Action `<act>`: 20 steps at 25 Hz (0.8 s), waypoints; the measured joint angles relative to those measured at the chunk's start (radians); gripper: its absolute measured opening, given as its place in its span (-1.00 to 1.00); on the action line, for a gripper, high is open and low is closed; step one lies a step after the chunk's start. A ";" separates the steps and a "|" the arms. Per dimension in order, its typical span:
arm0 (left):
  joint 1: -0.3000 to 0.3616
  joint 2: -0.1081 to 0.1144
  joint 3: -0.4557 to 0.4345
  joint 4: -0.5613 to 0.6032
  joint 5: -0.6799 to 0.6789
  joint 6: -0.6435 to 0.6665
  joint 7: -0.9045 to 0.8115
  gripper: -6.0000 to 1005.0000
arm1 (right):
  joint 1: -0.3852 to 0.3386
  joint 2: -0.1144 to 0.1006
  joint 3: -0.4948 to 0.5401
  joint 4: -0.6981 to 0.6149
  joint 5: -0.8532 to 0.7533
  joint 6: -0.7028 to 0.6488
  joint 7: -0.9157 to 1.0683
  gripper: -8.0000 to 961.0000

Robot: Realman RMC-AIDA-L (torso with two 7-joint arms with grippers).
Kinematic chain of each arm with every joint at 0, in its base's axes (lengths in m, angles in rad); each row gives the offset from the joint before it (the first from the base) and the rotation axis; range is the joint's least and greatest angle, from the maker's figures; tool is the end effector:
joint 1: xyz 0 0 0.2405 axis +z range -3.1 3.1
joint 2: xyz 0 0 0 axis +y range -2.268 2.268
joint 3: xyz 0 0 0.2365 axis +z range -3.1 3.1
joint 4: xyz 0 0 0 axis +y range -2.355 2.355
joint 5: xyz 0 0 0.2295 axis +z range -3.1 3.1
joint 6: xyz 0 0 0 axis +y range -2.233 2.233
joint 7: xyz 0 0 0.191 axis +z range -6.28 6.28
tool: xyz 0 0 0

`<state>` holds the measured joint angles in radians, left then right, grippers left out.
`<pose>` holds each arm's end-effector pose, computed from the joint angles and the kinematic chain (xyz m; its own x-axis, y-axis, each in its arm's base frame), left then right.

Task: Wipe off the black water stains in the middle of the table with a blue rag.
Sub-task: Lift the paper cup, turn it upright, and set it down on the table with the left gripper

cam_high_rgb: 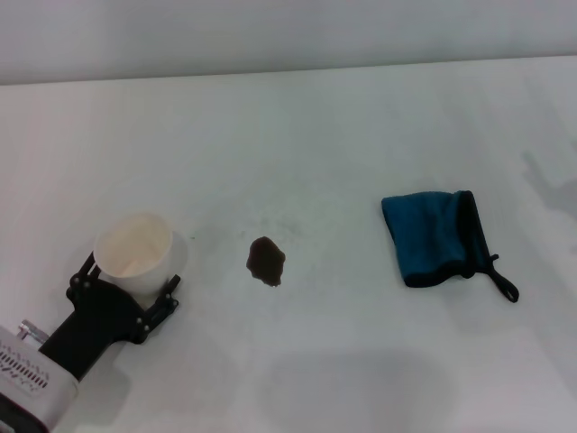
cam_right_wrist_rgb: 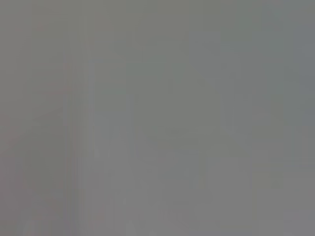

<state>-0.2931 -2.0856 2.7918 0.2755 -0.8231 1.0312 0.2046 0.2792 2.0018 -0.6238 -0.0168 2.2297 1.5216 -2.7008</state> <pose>-0.3149 0.2832 -0.1410 0.9424 0.0293 0.3331 0.2883 -0.5756 -0.7652 0.3643 0.3052 0.0518 0.6329 0.1600 -0.7575 -0.7402 -0.1617 -0.6527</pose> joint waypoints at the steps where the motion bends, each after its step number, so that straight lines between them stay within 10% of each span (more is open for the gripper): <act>1: 0.003 0.000 0.000 0.004 -0.002 0.000 -0.001 0.67 | 0.000 0.000 0.000 0.000 0.000 0.000 0.000 0.81; 20: 0.050 0.002 -0.002 0.017 -0.057 0.020 -0.026 0.75 | -0.006 -0.005 0.001 -0.011 0.002 -0.017 0.000 0.81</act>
<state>-0.2427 -2.0833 2.7903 0.2922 -0.8801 1.0516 0.1790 0.2737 1.9972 -0.6227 -0.0277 2.2314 1.5043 -2.7006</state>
